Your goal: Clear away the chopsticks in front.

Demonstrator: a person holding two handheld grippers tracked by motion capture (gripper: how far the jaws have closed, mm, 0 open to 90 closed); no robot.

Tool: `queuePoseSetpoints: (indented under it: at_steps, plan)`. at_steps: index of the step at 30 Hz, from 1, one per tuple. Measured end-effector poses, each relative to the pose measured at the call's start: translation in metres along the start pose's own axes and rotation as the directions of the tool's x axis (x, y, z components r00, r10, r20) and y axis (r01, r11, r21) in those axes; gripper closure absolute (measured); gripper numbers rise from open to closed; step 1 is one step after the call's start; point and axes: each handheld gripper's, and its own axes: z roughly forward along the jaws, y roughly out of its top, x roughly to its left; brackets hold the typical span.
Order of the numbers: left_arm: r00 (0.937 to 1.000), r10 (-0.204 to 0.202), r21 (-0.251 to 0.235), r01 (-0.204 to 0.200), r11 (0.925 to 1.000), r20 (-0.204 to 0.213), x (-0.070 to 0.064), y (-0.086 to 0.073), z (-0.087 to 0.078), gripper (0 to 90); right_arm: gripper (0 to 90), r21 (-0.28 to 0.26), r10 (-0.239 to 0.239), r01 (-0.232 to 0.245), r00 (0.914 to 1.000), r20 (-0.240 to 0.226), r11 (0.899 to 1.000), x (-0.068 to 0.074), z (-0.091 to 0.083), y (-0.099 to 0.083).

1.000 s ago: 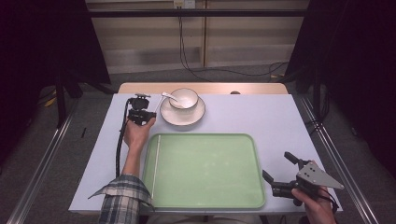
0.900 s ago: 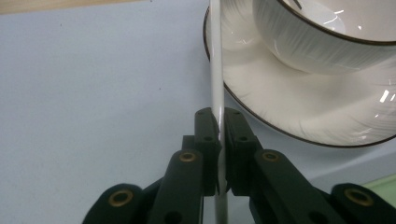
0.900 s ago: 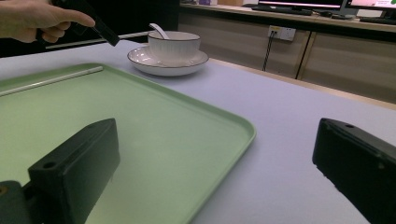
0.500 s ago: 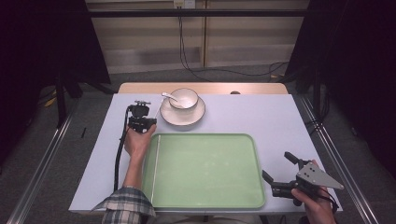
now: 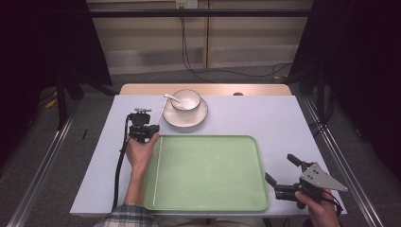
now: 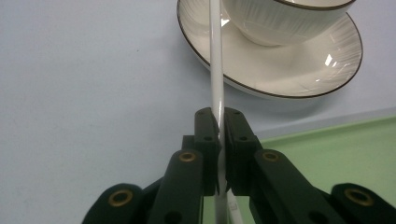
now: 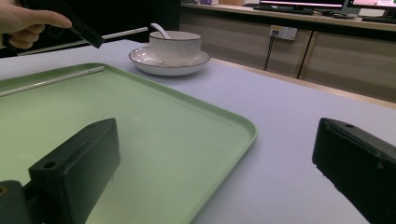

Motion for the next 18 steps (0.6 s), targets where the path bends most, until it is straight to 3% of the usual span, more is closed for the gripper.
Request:
queuePoseSetpoints:
  at_steps: [3, 7, 10, 12, 18]
  plan:
    - [0.9999, 0.008, -0.001, -0.008, 1.0000, -0.011, -0.004, -0.003, -0.003, 85.6, 0.6, 0.001, -0.001, 0.001, 1.0000, 0.002, 1.000, 0.000, 0.000, 0.000]
    - [0.9999, -0.012, -0.009, 0.012, 0.9999, -0.002, -0.008, -0.009, -0.007, 85.6, 0.6, -0.001, 0.001, -0.001, 1.0000, -0.006, 1.000, 0.000, 0.000, 0.000]
    - [0.9996, 0.023, 0.018, -0.023, 0.9996, -0.016, -0.013, -0.012, -0.009, 85.6, 0.7, 0.001, 0.003, -0.003, 1.0000, -0.007, 1.000, 0.000, 0.000, 0.000]
    - [0.9999, -0.011, 0.001, 0.011, 0.9999, -0.012, -0.016, -0.016, -0.010, 85.6, 0.6, 0.003, 0.001, -0.001, 1.0000, -0.003, 1.000, 0.000, 0.000, 0.000]
    - [0.9993, -0.037, -0.024, 0.037, 0.9990, -0.002, -0.023, -0.028, -0.018, 85.6, 0.7, 0.001, 0.002, -0.002, 1.0000, -0.005, 1.000, -0.001, 0.000, 0.000]
